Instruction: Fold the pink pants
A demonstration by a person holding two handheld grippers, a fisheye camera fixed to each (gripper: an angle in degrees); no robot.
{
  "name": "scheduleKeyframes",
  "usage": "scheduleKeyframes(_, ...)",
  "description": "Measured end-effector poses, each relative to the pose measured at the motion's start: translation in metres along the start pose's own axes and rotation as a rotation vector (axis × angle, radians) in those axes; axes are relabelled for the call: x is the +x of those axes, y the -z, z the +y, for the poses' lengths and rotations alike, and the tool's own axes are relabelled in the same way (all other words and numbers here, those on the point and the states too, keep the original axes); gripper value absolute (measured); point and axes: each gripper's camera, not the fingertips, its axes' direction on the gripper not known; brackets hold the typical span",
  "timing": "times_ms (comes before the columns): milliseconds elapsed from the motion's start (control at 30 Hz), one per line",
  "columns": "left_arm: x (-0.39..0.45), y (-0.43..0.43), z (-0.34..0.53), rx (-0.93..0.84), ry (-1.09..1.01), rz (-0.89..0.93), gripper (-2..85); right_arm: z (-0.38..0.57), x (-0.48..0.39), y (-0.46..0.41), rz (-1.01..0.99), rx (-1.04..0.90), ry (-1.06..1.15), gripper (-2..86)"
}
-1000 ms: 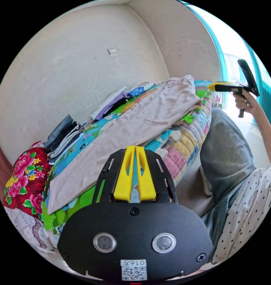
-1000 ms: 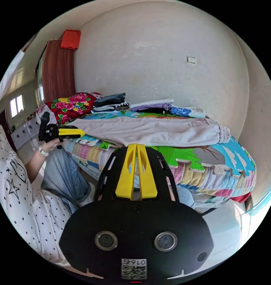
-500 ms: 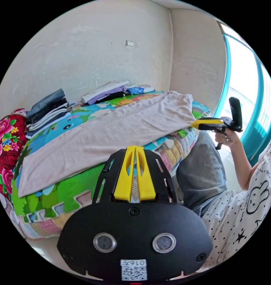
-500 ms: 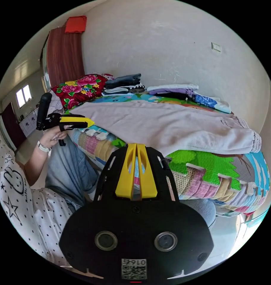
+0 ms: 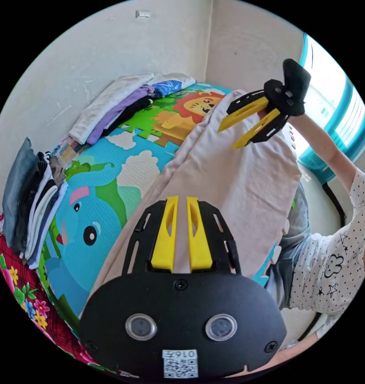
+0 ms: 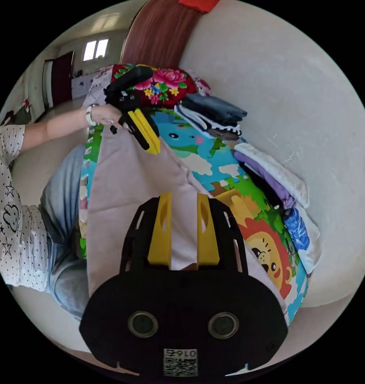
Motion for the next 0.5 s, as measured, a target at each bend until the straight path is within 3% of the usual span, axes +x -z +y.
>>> scheduleKeyframes(233, -0.04, -0.052, -0.002, 0.015, 0.01, 0.001, -0.4, -0.054, 0.084, -0.047, -0.094, -0.154, -0.026, 8.2)
scheduleKeyframes(500, -0.07, -0.054, -0.006, 0.023, 0.0, 0.022, -1.0, -0.069, 0.119, -0.01, -0.062, -0.072, 0.003, 0.7)
